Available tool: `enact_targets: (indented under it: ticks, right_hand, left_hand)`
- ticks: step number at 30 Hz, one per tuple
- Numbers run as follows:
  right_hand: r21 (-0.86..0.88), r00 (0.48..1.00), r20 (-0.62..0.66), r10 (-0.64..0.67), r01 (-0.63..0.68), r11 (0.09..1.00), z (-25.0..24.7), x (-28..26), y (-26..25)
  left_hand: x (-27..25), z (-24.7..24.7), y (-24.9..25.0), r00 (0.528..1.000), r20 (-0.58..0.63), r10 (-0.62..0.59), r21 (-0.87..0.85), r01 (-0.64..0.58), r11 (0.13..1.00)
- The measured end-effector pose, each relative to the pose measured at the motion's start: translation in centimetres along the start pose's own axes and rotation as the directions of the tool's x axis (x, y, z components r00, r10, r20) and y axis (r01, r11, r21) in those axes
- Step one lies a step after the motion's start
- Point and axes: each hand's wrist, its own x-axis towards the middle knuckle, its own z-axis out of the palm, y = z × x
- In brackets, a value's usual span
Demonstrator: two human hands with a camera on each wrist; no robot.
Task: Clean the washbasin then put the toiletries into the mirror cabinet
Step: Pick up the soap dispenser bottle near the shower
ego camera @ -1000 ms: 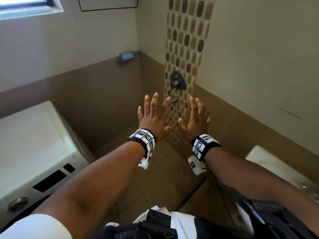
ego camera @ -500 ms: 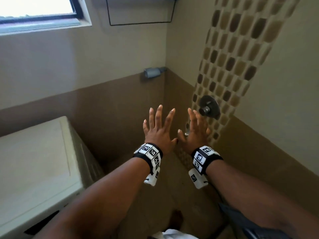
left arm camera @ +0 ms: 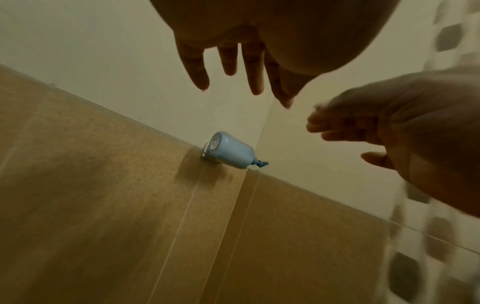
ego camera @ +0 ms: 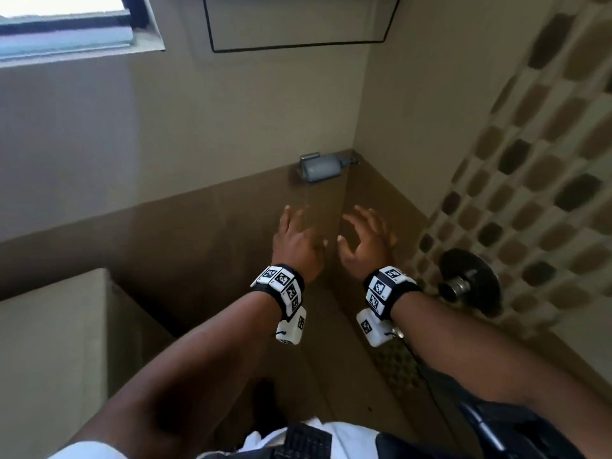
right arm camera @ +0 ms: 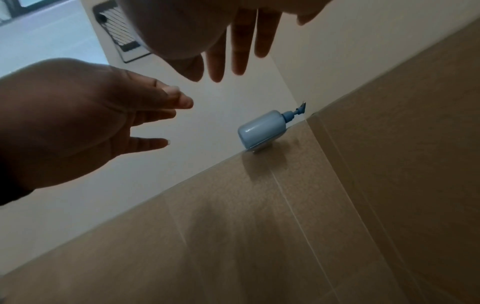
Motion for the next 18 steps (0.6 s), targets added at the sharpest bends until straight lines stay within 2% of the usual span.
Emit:
enact_targets:
  ticks: [2,5,8,11,14,18]
  right_hand:
    - [-0.017,1.0,-0.012,0.007,-0.007,1.0,2.2,3.2,0.3]
    - [0.062,0.992,-0.072,0.105,-0.1,0.993,4.9,8.5,-0.6]
    - [0.076,0.97,-0.01,0.245,-0.243,0.967,6.5,13.2,-1.5]
    - [0.102,0.918,0.097,0.385,-0.394,0.913,7.8,17.6,-2.6]
    - [0.068,0.865,0.128,0.485,-0.496,0.866,8.9,20.6,-3.2]
    - [0.166,0.872,0.128,0.472,-0.488,0.857,9.8,22.1,-3.9]
  left_hand:
    - [3.9,0.8,-2.3,0.994,-0.061,0.086,-0.046,-0.089,0.995]
    - [10.9,1.1,-5.7,0.99,-0.098,0.102,-0.116,-0.113,0.987]
    - [16.3,-0.2,-7.5,0.984,-0.074,0.162,-0.164,-0.172,0.971]
    - [21.3,-0.4,-9.0,0.964,-0.062,0.257,-0.181,-0.264,0.947]
    - [25.0,0.3,-10.0,0.978,0.057,0.203,-0.245,-0.183,0.952]
    - [27.4,1.2,-10.8,0.947,0.281,0.156,-0.328,-0.059,0.943]
